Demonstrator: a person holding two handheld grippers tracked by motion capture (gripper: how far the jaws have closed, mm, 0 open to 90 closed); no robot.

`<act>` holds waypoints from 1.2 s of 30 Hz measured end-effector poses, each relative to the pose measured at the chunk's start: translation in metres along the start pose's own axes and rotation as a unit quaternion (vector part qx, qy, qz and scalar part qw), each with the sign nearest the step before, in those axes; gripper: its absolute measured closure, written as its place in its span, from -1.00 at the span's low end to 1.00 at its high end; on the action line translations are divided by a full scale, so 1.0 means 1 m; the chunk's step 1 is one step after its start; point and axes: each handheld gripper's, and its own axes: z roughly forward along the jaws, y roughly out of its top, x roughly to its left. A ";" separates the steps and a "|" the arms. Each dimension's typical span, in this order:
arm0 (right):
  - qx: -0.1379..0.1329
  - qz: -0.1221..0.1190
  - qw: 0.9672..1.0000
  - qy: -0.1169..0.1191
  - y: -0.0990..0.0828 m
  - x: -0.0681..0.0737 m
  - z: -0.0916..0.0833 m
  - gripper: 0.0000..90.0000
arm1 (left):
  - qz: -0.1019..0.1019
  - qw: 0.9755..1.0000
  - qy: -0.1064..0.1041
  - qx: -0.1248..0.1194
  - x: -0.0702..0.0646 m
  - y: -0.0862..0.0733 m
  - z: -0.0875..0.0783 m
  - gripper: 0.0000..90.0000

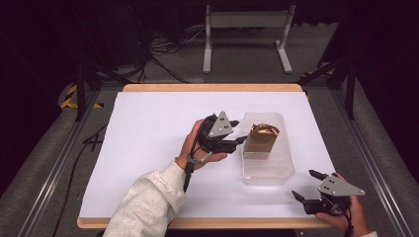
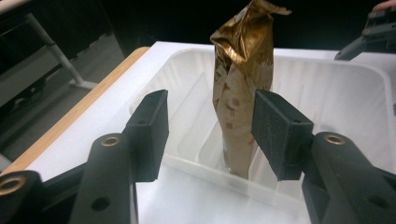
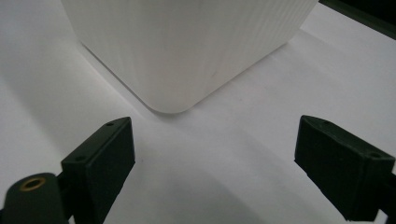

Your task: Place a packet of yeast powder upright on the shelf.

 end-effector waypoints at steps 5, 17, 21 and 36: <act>0.000 0.000 1.000 0.001 0.000 0.000 0.000 -0.72 | 0.005 1.000 0.006 0.007 0.000 -0.004 -0.003 -0.11; -0.001 -0.001 1.000 0.001 0.001 0.001 0.000 -0.72 | 0.019 0.998 0.030 0.042 0.002 -0.018 -0.020 -0.33; 0.000 -0.002 1.000 0.002 0.001 0.000 0.001 -0.72 | 0.021 0.998 0.038 0.047 0.003 -0.024 -0.025 -0.47; -0.001 -0.002 1.000 0.001 0.001 0.001 0.001 -0.72 | 0.021 0.994 0.061 0.089 0.006 -0.052 -0.046 -0.68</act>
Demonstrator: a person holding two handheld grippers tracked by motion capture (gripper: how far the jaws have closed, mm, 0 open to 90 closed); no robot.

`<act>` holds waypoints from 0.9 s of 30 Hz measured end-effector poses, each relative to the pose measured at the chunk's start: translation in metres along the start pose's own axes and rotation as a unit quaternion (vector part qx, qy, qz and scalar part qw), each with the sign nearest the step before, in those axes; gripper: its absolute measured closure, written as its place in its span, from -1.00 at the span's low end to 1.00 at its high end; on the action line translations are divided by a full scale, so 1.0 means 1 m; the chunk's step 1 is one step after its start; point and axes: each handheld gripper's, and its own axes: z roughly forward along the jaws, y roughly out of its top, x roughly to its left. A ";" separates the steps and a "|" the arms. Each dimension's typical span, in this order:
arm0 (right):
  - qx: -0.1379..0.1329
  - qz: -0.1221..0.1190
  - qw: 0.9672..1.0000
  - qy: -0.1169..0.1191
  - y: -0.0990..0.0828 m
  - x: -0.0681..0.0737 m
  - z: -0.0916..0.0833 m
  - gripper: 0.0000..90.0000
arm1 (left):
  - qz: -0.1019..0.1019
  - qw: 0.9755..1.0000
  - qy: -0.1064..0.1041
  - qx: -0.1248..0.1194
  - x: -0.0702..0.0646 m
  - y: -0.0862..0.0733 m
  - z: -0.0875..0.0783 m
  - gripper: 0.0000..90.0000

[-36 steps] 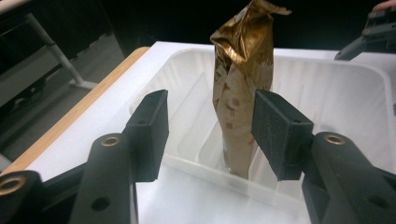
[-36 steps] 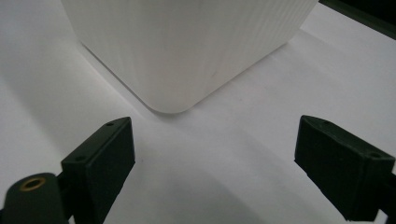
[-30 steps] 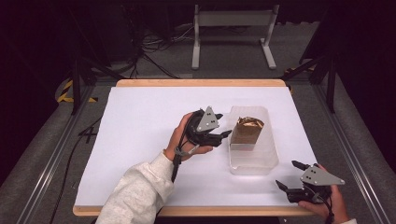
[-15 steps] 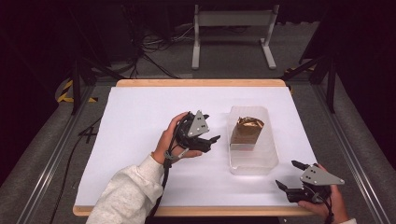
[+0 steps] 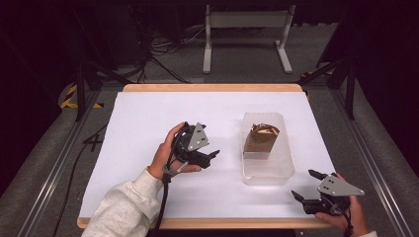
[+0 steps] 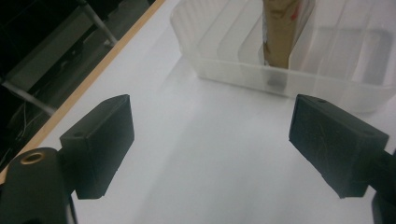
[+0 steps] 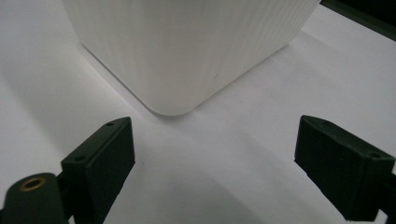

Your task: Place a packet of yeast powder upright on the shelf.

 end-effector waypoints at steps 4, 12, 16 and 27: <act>0.000 -0.002 1.000 0.000 0.000 0.000 0.000 -0.72 | 0.002 1.000 0.007 0.011 0.002 -0.011 -0.006 -0.70; 0.000 -0.001 1.000 0.000 0.001 0.001 0.000 -0.72 | -0.006 0.999 0.019 0.033 0.006 -0.034 -0.015 -0.73; -0.001 -0.002 1.000 0.000 0.001 0.001 0.001 -0.72 | -0.011 0.999 0.023 0.037 0.007 -0.044 -0.021 -0.76; 0.001 -0.003 1.000 0.001 0.001 0.001 0.001 -0.72 | -0.026 0.997 0.045 0.062 0.011 -0.081 -0.039 -0.77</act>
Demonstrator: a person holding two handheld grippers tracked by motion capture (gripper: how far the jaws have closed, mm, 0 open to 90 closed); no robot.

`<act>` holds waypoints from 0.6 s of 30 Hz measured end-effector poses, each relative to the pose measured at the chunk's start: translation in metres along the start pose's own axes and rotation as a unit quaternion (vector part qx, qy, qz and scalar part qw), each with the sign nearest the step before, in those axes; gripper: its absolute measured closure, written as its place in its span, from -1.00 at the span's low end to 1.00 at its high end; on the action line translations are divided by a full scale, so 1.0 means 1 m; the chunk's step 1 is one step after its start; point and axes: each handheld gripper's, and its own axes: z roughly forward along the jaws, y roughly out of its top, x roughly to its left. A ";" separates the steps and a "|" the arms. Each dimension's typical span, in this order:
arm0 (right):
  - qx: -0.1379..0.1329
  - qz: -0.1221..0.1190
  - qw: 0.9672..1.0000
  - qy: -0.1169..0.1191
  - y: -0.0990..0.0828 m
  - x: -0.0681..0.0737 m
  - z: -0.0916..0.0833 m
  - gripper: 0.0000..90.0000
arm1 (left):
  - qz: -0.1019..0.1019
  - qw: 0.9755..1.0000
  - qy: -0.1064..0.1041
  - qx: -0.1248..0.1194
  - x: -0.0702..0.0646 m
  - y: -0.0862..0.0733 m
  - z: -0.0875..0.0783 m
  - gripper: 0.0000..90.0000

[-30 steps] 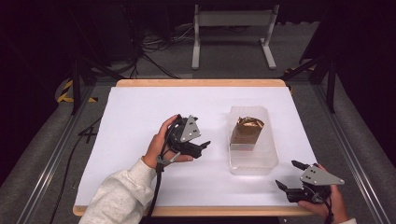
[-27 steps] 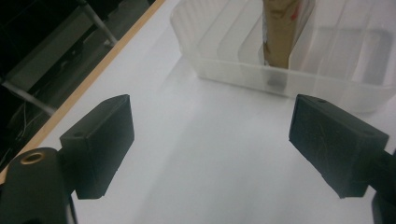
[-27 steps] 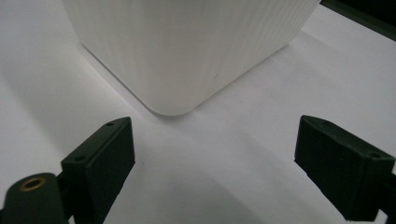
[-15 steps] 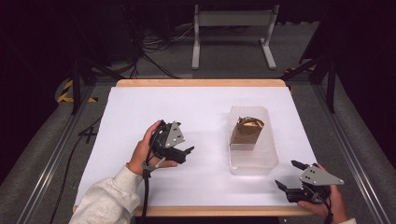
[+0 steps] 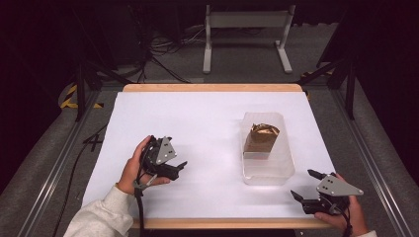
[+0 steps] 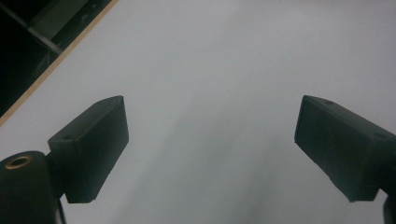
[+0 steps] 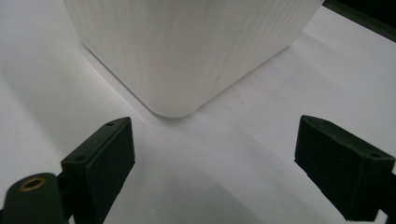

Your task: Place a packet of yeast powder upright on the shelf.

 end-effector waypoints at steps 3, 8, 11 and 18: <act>0.000 -0.001 1.000 0.000 0.000 0.000 0.000 -0.72 | -0.005 1.000 0.009 0.006 0.002 -0.011 -0.005 -0.77; 0.000 -0.001 1.000 -0.001 0.000 0.000 0.000 -0.72 | -0.015 1.000 0.020 0.011 0.004 -0.029 -0.014 -0.77; -0.001 -0.002 1.000 -0.001 0.001 0.000 0.000 -0.72 | -0.020 0.999 0.025 0.015 0.006 -0.040 -0.020 -0.78; -0.002 -0.004 1.000 0.000 0.002 0.000 0.001 -0.72 | -0.050 0.998 0.035 0.019 0.009 -0.065 -0.031 -0.79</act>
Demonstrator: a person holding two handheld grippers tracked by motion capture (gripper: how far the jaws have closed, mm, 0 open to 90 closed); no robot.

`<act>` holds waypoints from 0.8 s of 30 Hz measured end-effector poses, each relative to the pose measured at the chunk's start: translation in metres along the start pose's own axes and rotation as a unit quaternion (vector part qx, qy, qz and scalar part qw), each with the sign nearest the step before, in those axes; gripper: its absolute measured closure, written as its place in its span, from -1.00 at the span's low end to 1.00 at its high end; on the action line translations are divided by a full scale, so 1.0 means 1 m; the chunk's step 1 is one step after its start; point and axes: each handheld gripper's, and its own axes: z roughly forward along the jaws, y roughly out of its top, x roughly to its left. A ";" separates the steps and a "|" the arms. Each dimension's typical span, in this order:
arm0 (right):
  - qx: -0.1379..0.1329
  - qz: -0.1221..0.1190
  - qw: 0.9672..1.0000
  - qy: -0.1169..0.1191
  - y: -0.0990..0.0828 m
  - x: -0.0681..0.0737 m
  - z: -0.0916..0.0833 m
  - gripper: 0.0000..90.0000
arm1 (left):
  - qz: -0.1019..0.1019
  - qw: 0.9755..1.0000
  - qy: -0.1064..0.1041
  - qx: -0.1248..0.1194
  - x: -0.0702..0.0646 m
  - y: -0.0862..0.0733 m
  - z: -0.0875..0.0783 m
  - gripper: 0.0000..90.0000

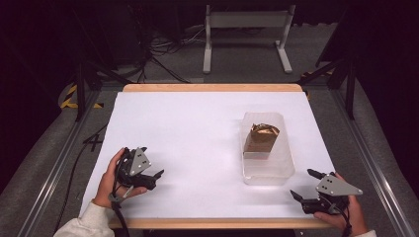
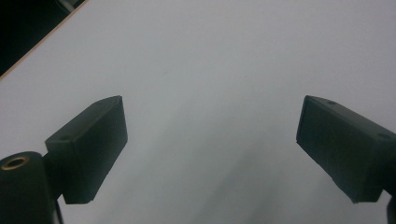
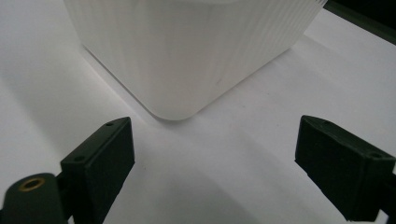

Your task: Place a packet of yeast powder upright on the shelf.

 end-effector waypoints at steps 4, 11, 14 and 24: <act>0.000 0.000 1.000 -0.001 0.000 0.000 0.000 -0.72 | -0.023 1.000 -0.001 -0.008 0.005 -0.011 -0.006 -0.80; -0.001 0.001 1.000 0.000 0.001 0.000 0.000 -0.73 | -0.063 0.998 0.013 -0.022 0.013 -0.032 -0.020 -0.80; -0.002 0.000 1.000 0.001 0.001 0.000 0.000 -0.73 | -0.078 0.996 0.024 -0.030 0.013 -0.044 -0.026 -0.80; -0.006 -0.005 1.000 0.004 0.005 -0.001 0.005 -0.73 | -0.138 0.988 0.036 -0.062 0.014 -0.082 -0.042 -0.80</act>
